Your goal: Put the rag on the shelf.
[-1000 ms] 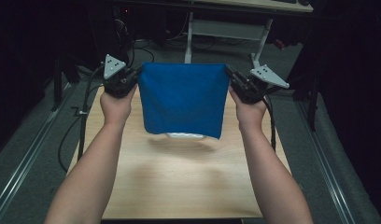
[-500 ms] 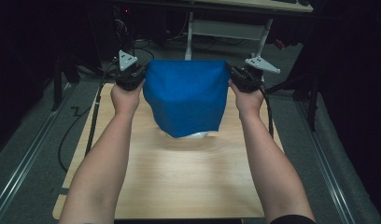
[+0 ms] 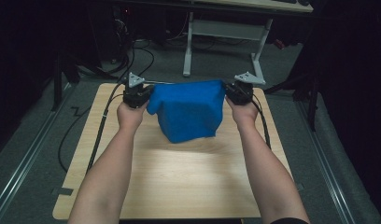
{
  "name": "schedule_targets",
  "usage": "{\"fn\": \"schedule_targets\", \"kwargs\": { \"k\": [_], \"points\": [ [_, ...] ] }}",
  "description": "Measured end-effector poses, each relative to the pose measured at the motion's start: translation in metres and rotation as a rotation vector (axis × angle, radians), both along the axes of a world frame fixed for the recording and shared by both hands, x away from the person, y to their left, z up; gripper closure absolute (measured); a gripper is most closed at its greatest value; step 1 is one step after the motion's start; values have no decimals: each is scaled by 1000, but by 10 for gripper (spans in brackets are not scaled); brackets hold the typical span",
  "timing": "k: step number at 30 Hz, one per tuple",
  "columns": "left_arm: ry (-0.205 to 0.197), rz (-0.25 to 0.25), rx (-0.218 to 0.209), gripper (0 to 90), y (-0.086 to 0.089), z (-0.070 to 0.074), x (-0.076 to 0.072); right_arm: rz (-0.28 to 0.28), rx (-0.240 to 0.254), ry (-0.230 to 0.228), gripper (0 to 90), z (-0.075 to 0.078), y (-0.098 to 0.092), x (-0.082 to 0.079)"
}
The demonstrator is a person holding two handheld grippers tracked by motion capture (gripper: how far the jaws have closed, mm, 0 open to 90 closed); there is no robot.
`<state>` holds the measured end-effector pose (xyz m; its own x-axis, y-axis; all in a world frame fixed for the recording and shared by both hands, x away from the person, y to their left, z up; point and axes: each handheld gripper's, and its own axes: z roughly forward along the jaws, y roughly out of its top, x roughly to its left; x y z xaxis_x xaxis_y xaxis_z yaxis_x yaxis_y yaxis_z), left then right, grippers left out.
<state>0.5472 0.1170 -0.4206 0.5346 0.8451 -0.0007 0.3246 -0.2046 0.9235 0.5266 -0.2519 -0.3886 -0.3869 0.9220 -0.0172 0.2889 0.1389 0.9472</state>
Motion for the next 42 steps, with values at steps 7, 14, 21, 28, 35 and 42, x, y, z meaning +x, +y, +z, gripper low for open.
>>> {"fn": "schedule_targets", "kwargs": {
  "k": [7, 14, 21, 28, 35, 42],
  "points": [
    [39, -5, -27, 877, 3, -23, -15, 4, 4, 37, 886, -22, 0, -12],
    [81, -23, -26, 877, 3, -47, -24, 3, -21, 83, 885, -50, 0, -18],
    [105, -29, -41, 877, 3, -62, -26, 12, -25, 124, 885, -69, 3, -20],
    [132, -41, -39, 877, 0, -72, -27, 25, -25, 142, 884, -79, 9, -20],
    [168, -62, -34, 876, -3, -78, -27, 26, -23, 153, 884, -89, 11, -22],
    [208, -58, -51, 872, -4, -91, -28, 26, -33, 184, 883, -102, 10, -24]
  ]
}}
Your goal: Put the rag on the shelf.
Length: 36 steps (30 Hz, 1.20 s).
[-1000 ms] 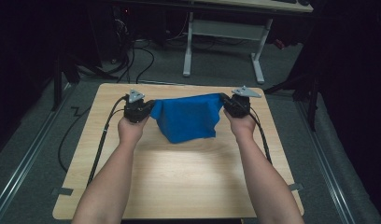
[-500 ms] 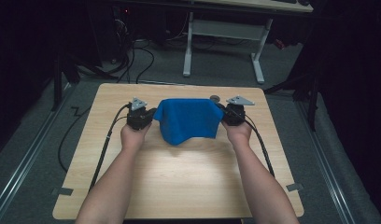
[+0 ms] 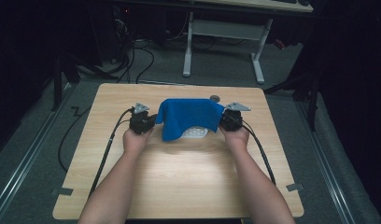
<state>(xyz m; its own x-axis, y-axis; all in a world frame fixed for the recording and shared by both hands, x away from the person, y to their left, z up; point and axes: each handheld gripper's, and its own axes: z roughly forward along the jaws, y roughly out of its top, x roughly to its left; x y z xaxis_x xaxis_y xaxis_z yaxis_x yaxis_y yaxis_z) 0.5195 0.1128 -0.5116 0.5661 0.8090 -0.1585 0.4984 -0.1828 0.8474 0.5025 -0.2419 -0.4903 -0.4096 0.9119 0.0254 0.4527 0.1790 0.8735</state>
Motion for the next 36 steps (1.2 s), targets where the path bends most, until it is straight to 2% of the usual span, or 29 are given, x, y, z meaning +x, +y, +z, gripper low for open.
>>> {"fn": "schedule_targets", "kwargs": {
  "k": [6, 8, 15, 18, 21, 22, 25, 26, 36],
  "points": [
    [14, 10, -17, 839, 1, -3, 0, -1, 9, 2, 878, -2, 0, -1],
    [18, 23, -23, 789, 2, -2, 0, -5, 12, 2, 864, -2, 0, -1],
    [23, 36, -18, 730, 4, -1, 0, -3, 17, 4, 842, -4, 1, -2],
    [-1, 49, 9, 672, 7, 2, -2, -26, 18, 0, 709, -5, 0, -3],
    [-12, 66, 23, 618, 10, 4, -3, -37, 20, 2, 661, -5, -4, -2],
    [-15, 79, 26, 603, 13, 7, -4, -53, 16, 0, 619, -2, -8, -2],
    [-23, 93, 20, 579, 17, 10, -5, -64, 15, -5, 589, 2, -11, -3],
    [-28, 101, 20, 571, 19, 12, -6, -73, 5, -26, 568, 8, -15, -5],
    [-59, 131, 18, 549, 36, 24, -17, -101, -27, -67, 523, 31, -33, -15]
  ]
}}
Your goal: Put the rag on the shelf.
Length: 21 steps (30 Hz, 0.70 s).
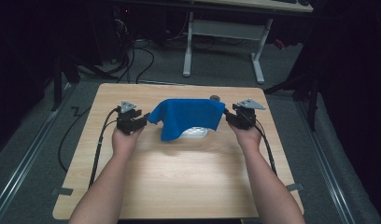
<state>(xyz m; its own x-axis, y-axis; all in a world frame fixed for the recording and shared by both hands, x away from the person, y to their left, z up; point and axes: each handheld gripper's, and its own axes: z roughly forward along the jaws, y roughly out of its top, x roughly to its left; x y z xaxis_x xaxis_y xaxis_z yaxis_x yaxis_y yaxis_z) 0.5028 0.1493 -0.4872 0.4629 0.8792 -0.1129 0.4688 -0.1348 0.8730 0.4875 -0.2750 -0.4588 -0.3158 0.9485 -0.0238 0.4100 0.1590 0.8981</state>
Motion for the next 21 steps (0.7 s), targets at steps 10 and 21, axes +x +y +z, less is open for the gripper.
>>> {"fn": "schedule_targets", "kwargs": {
  "k": [10, 21],
  "points": [
    [-7, 13, 14, 548, 15, 6, -17, 17, -6, -6, 506, 9, -1, -13],
    [-4, 18, 4, 540, 27, -1, -41, 19, -13, -26, 501, 13, -3, -32]
  ]
}}
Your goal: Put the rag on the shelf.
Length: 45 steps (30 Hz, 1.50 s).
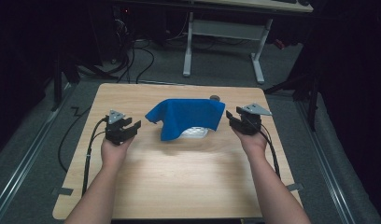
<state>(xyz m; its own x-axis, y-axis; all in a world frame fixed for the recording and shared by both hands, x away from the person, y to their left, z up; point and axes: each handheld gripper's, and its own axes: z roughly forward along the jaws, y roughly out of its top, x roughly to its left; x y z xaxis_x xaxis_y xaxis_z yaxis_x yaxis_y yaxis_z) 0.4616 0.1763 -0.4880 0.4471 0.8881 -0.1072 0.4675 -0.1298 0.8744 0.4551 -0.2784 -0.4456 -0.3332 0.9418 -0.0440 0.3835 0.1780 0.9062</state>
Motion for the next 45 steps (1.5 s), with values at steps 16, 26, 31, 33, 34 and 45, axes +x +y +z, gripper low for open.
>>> {"fn": "schedule_targets", "kwargs": {
  "k": [16, 26, 31, 33, 34, 45],
  "points": [
    [-5, -43, 0, 524, 9, -8, -40, 15, -12, -27, 499, 7, -12, -32],
    [5, -89, 8, 502, 20, -15, -83, 27, -28, -42, 476, 1, -14, -65],
    [38, -91, 5, 497, 26, -22, -111, 66, -45, -23, 455, -14, -5, -90],
    [63, -99, 1, 494, 27, -28, -125, 71, -61, -10, 468, -20, -2, -97],
    [71, -105, 2, 487, 27, -30, -130, 75, -71, 0, 477, -24, 1, -102],
    [110, -197, 37, 480, 10, -39, -173, 50, -3, 85, 451, -60, 16, -151]
  ]
}}
